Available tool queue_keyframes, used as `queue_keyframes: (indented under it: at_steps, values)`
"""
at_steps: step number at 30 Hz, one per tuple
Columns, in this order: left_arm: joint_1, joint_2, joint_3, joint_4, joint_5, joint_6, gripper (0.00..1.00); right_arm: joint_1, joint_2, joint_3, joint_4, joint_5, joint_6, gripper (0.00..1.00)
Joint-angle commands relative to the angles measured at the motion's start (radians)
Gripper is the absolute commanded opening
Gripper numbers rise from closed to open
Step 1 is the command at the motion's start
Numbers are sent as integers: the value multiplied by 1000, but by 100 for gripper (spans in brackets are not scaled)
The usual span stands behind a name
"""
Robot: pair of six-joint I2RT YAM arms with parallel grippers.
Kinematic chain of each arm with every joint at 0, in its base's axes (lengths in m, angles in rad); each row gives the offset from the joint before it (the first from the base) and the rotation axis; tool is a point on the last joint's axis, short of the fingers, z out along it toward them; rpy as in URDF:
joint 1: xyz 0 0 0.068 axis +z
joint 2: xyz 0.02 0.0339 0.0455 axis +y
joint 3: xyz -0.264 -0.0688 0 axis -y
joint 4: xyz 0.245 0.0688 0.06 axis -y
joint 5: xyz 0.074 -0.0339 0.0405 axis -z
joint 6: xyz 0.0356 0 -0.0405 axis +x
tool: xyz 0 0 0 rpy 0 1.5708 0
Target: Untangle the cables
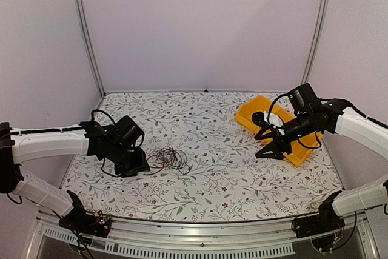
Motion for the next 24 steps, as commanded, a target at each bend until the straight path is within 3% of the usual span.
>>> queue_keyframes:
  at_steps: [1, 5, 12, 24]
  values:
    - [-9, -47, -44, -24, -34, -83, 44, 12, 13, 34, 29, -6, 5, 73]
    - [-2, -71, -90, 32, -59, -89, 31, 12, 13, 32, 37, -9, 27, 73]
    - [32, -33, -152, 165, -54, -89, 23, 12, 18, 37, 38, -7, 43, 74]
    - [80, 150, -157, 335, -27, -90, 24, 12, 18, 26, 38, 6, 52, 74]
